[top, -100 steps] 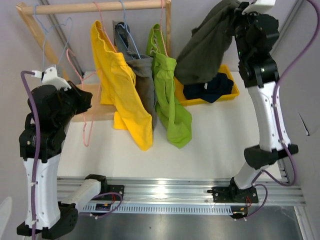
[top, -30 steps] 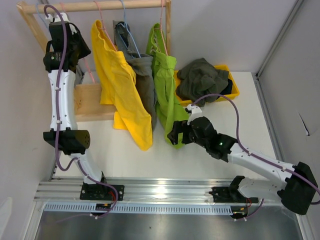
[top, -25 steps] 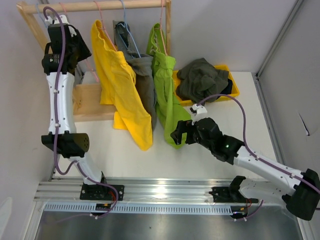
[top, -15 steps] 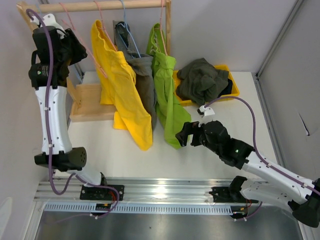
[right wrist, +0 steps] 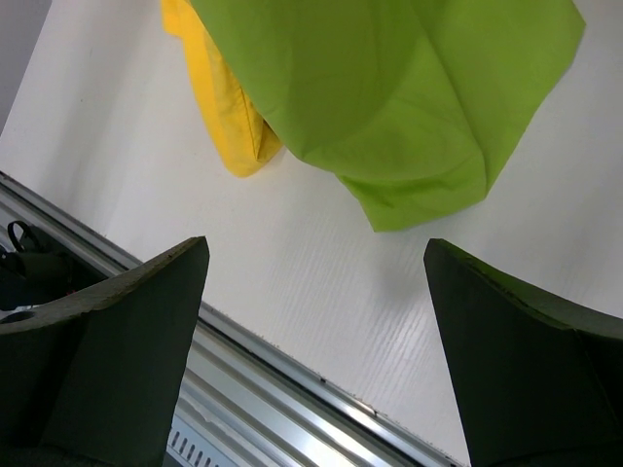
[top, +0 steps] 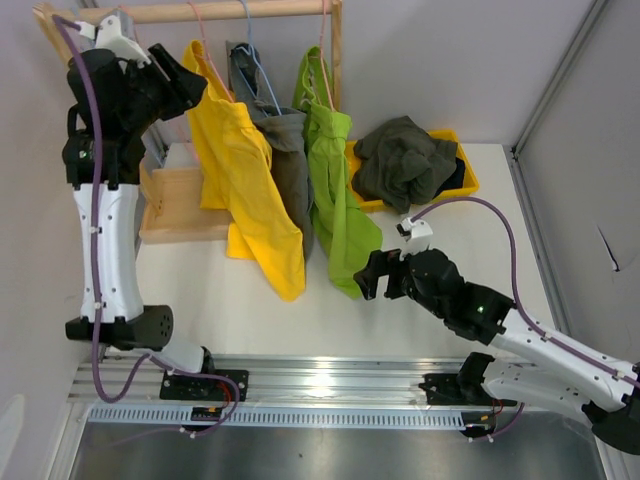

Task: Remove the shorts from the hanger

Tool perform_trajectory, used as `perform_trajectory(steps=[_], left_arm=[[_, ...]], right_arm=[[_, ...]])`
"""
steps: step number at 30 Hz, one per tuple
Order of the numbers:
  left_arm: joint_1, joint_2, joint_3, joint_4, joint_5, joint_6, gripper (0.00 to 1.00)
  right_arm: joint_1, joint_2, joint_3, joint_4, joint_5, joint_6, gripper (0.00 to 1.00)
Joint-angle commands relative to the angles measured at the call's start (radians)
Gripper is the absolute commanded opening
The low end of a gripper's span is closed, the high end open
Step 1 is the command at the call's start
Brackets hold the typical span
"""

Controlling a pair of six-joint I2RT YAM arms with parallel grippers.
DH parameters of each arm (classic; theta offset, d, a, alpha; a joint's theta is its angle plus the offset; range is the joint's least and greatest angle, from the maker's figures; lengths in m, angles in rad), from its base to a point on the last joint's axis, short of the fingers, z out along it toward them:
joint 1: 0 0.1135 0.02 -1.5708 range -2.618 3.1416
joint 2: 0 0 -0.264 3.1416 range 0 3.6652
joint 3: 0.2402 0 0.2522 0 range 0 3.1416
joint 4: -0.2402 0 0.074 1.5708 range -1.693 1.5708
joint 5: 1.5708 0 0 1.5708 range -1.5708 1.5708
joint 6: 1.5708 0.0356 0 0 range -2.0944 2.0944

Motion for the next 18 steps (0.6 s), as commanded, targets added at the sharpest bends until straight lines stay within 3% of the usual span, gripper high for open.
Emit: perform_trajectory(steps=[1, 18], left_arm=[[-0.05, 0.084, 0.093, 0.028, 0.007, -0.022, 0.55], [-0.112, 0.251, 0.134, 0.1, -0.108, -0.005, 0.52]], right_arm=[[0.01, -0.026, 0.039, -0.011, 0.047, 0.011, 0.99], [0.005, -0.04, 0.07, -0.056, 0.102, -0.034, 0.99]])
